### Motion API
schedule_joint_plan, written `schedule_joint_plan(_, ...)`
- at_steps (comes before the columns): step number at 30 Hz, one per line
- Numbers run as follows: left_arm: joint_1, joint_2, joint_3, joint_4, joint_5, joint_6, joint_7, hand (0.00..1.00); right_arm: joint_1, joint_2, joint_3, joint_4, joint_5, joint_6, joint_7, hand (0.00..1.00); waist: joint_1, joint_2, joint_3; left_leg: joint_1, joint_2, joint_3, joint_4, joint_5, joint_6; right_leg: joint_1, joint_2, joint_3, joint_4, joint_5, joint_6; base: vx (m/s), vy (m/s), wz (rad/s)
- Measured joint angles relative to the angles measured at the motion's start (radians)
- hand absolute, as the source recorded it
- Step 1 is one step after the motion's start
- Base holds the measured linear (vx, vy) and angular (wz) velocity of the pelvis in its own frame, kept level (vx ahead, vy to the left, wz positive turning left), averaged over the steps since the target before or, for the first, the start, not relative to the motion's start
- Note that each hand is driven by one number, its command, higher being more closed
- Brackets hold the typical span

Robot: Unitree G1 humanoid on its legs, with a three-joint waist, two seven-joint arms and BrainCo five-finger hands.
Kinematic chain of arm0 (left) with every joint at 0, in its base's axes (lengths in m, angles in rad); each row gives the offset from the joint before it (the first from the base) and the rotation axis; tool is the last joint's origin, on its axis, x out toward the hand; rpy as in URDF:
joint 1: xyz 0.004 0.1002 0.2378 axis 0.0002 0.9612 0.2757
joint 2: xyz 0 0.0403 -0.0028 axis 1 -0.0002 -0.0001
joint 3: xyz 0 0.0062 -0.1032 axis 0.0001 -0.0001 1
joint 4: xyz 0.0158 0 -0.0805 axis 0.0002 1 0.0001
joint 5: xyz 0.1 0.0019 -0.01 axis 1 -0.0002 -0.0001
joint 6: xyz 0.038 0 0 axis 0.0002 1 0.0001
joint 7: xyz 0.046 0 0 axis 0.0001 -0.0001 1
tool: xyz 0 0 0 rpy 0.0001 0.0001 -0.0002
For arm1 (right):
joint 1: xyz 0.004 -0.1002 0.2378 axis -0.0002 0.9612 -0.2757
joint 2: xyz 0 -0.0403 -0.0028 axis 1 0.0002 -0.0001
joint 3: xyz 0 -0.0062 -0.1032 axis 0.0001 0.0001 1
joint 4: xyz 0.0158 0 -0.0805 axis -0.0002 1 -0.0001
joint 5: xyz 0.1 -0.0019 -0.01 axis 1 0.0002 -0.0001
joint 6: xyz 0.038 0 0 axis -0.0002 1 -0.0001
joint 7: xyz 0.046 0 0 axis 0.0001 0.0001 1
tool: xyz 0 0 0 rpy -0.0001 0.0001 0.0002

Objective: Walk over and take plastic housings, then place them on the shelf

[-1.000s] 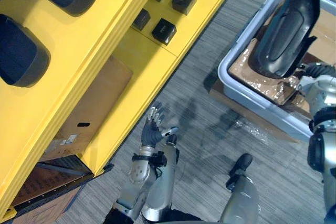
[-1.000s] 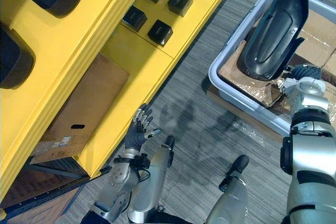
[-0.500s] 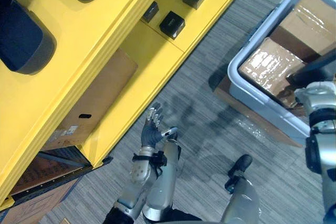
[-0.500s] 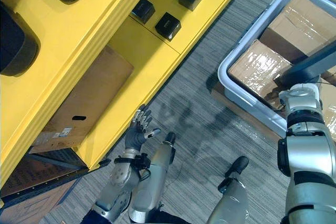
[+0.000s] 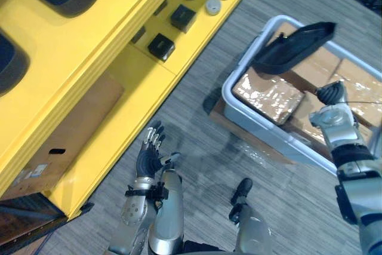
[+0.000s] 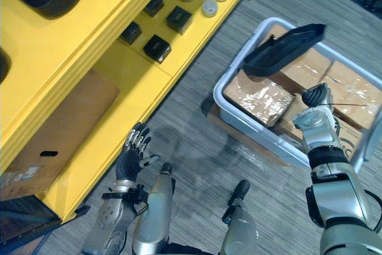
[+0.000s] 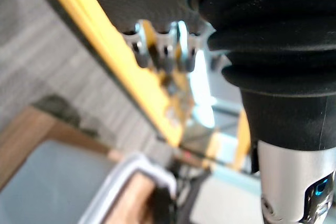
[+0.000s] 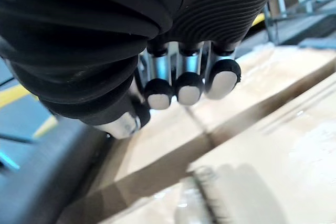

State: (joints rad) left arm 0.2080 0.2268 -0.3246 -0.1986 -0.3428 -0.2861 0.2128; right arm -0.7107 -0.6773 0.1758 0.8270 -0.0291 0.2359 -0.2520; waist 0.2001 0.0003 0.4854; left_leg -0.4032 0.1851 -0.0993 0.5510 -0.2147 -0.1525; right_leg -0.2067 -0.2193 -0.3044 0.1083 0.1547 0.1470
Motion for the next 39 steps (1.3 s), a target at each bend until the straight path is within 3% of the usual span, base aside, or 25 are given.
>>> schedule_joint_plan(1, 0.001, 0.000, 0.003, -0.001, 0.000, 0.004, 0.000, 0.00, 0.030, 0.001, -0.002, -0.017, -0.015, 0.012, 0.019, 1.00, -0.002, -0.005, 0.000, 0.010, 0.002, 0.007, -0.007, 0.001, -0.001, 0.001, 0.001, 0.006, -0.001, 0.002, 0.002, 0.02, 0.025, -0.17)
schedule_joint_plan(2, 0.001, 0.000, 0.006, -0.003, 0.000, 0.006, 0.000, 0.00, 0.046, 0.002, -0.005, -0.031, -0.020, 0.014, 0.022, 0.00, -0.004, -0.008, 0.002, 0.014, 0.003, 0.010, -0.010, 0.001, -0.002, 0.003, 0.001, 0.007, -0.001, 0.004, 0.005, 0.02, 0.020, -0.12)
schedule_joint_plan(7, 0.006, 0.001, 0.032, -0.038, 0.000, 0.028, -0.001, 0.00, 0.081, 0.027, -0.031, -0.073, 0.009, -0.004, -0.036, 0.00, -0.025, -0.019, 0.003, 0.022, 0.016, 0.015, -0.020, 0.003, -0.005, 0.006, 0.014, 0.013, -0.010, 0.014, 0.001, 0.02, 0.022, -0.05)
schedule_joint_plan(15, 0.011, -0.022, 0.036, -0.038, 0.016, 0.027, -0.004, 0.00, 0.185, 0.179, -0.200, -0.265, 0.124, -0.139, -0.171, 0.00, -0.021, -0.031, 0.001, 0.075, 0.008, 0.047, -0.066, 0.012, -0.009, 0.023, 0.001, 0.032, -0.021, 0.014, 0.001, 0.01, 0.031, -0.06)
schedule_joint_plan(20, 0.042, -0.057, 0.048, -0.095, 0.048, -0.005, -0.033, 0.00, 0.419, 0.339, -0.270, -0.463, 0.255, -0.277, -0.238, 0.00, -0.036, -0.035, 0.003, 0.139, 0.005, 0.063, -0.064, -0.003, -0.012, 0.063, -0.005, 0.050, -0.004, -0.004, 0.008, 0.06, 0.044, -0.09)
schedule_joint_plan(23, 0.070, -0.070, 0.089, -0.148, 0.052, -0.036, -0.059, 0.00, 0.619, 0.467, -0.288, -0.661, 0.273, -0.395, -0.242, 0.00, -0.060, -0.040, 0.003, 0.197, 0.010, 0.090, -0.050, -0.043, -0.006, 0.106, -0.008, 0.064, 0.003, -0.027, 0.004, 0.05, 0.082, -0.23)
schedule_joint_plan(24, 0.076, -0.068, 0.110, -0.160, 0.068, -0.048, -0.085, 0.00, 0.699, 0.503, -0.287, -0.722, 0.270, -0.441, -0.230, 0.00, -0.071, -0.054, -0.005, 0.212, 0.010, 0.103, -0.046, -0.062, -0.004, 0.108, -0.012, 0.069, 0.016, -0.051, -0.011, 0.03, 0.113, -0.20)
schedule_joint_plan(25, 0.086, -0.066, 0.126, -0.172, 0.083, -0.056, -0.111, 0.00, 0.755, 0.533, -0.285, -0.752, 0.269, -0.476, -0.225, 0.00, -0.082, -0.068, -0.013, 0.219, 0.010, 0.107, -0.041, -0.071, 0.003, 0.103, -0.014, 0.067, 0.035, -0.085, -0.050, 0.04, 0.097, -0.24)
schedule_joint_plan(27, 0.100, -0.065, 0.122, -0.175, 0.088, -0.063, -0.142, 0.00, 0.814, 0.571, -0.291, -0.770, 0.263, -0.514, -0.221, 0.00, -0.110, -0.085, -0.021, 0.240, 0.011, 0.116, -0.024, -0.093, 0.015, 0.100, -0.015, 0.081, 0.077, -0.129, -0.108, 0.05, 0.114, -0.27)
schedule_joint_plan(28, 0.111, -0.055, 0.116, -0.176, 0.088, -0.063, -0.153, 0.00, 0.860, 0.603, -0.299, -0.781, 0.243, -0.540, -0.207, 0.00, -0.119, -0.104, -0.036, 0.258, 0.013, 0.141, -0.015, -0.109, 0.021, 0.091, -0.015, 0.119, 0.091, -0.122, -0.102, 0.05, 0.127, -0.37)
schedule_joint_plan(29, 0.113, -0.045, 0.114, -0.177, 0.088, -0.063, -0.154, 0.00, 0.879, 0.616, -0.300, -0.782, 0.239, -0.549, -0.200, 0.00, -0.119, -0.103, -0.040, 0.266, 0.015, 0.153, -0.014, -0.116, 0.021, 0.090, -0.015, 0.129, 0.086, -0.113, -0.096, 0.06, 0.122, -0.51)
schedule_joint_plan(31, 0.120, -0.026, 0.111, -0.182, 0.087, -0.063, -0.153, 0.00, 0.913, 0.629, -0.301, -0.783, 0.208, -0.563, -0.172, 0.00, -0.128, -0.105, -0.077, 0.263, 0.057, 0.183, 0.019, -0.150, 0.018, 0.076, 0.006, 0.144, 0.066, -0.053, -0.021, 0.11, 0.080, -0.66)
schedule_joint_plan(32, 0.113, -0.029, 0.108, -0.183, 0.087, -0.063, -0.151, 0.00, 0.909, 0.628, -0.305, -0.783, 0.206, -0.563, -0.165, 0.00, -0.129, -0.099, -0.080, 0.265, 0.076, 0.203, 0.034, -0.161, 0.011, 0.062, 0.014, 0.146, 0.077, -0.043, -0.006, 0.11, 0.077, -0.75)
schedule_joint_plan(35, 0.072, -0.040, 0.106, -0.182, 0.086, -0.047, -0.125, 0.00, 0.897, 0.626, -0.312, -0.785, 0.173, -0.551, -0.151, 0.00, -0.172, -0.079, -0.079, 0.275, 0.088, 0.226, 0.050, -0.178, 0.000, 0.045, 0.035, 0.170, 0.091, -0.040, -0.003, 0.08, 0.082, -0.41)
schedule_joint_plan(36, 0.062, -0.047, 0.105, -0.181, 0.081, -0.045, -0.112, 0.00, 0.907, 0.621, -0.312, -0.788, 0.168, -0.542, -0.134, 0.00, -0.186, -0.061, -0.078, 0.289, 0.087, 0.215, 0.048, -0.185, -0.009, 0.053, 0.043, 0.181, 0.099, -0.042, -0.002, 0.08, 0.050, -0.13)
schedule_joint_plan(37, 0.057, -0.051, 0.105, -0.179, 0.079, -0.045, -0.106, 0.00, 0.915, 0.617, -0.315, -0.792, 0.166, -0.542, -0.126, 0.00, -0.191, -0.052, -0.078, 0.297, 0.089, 0.214, 0.046, -0.192, -0.011, 0.054, 0.048, 0.195, 0.112, -0.050, -0.004, 0.09, 0.064, -0.02)
schedule_joint_plan(39, 0.037, -0.049, 0.099, -0.160, 0.073, -0.044, -0.097, 0.00, 0.963, 0.613, -0.331, -0.820, 0.162, -0.545, -0.091, 0.00, -0.210, -0.032, -0.086, 0.315, 0.079, 0.184, 0.045, -0.221, -0.012, 0.054, 0.047, 0.253, 0.192, -0.154, 0.003, 0.07, 0.016, 0.36)
